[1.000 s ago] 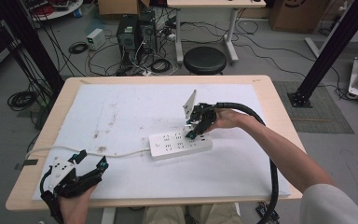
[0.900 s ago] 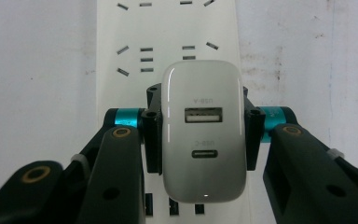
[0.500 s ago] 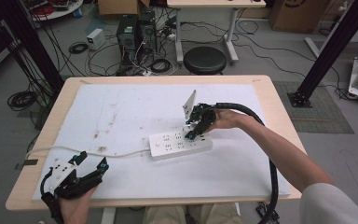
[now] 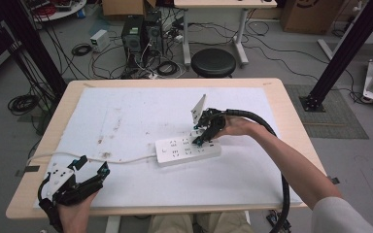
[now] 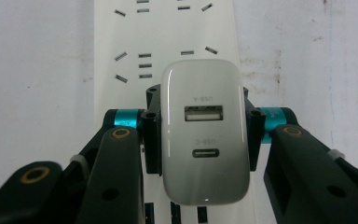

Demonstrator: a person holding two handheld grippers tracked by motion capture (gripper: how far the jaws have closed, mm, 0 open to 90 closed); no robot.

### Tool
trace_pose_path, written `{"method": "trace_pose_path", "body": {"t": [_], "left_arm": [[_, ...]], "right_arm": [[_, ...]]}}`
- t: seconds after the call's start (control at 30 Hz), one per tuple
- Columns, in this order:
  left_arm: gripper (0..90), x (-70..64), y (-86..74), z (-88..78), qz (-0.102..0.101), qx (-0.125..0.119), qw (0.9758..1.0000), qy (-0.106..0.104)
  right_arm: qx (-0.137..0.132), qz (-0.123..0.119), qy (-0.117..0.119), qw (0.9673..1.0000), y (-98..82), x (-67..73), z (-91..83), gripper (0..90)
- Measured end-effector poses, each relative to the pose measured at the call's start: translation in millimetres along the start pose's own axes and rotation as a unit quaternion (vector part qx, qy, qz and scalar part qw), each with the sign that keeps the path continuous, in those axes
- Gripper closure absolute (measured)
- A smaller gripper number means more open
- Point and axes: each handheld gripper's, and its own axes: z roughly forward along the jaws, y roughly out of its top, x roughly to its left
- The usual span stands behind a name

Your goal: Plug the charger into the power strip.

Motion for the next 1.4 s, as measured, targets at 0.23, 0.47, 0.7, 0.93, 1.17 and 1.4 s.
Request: {"method": "trace_pose_path", "body": {"t": [0.23, 0.47, 0.7, 0.93, 1.17, 1.4], "left_arm": [[23.3, 0.5, 1.2, 2.2, 0.002, -0.002, 1.0000, -0.002], [23.3, 0.1, 2.7, 3.4, 0.007, -0.003, 1.0000, -0.004], [23.3, -0.9, 3.9, 6.9, 0.014, -0.003, 0.9999, -0.009], [23.3, -0.5, 5.1, 9.2, 0.018, -0.003, 0.9998, -0.011], [23.3, -3.0, 5.3, 17.1, 0.015, -0.006, 0.9997, -0.017], [23.3, -4.6, 7.7, 21.9, 0.021, -0.006, 0.9995, -0.024]], "right_arm": [[0.003, 0.008, 0.010, 0.9999, 1.3, -1.1, 0.2, 52.0], [0.002, 0.028, 0.002, 0.9996, 1.4, 2.1, -3.3, 32.0], [-0.073, 0.086, -0.040, 0.9928, -13.5, 7.9, -30.3, 22.1], [-0.154, 0.164, -0.105, 0.9687, -39.9, 27.7, -49.0, 22.1], [-0.249, 0.217, -0.176, 0.9273, -78.0, 79.7, -59.7, 22.3], [-0.292, 0.269, -0.252, 0.8827, -100.5, 116.5, -61.3, 22.2]]}}
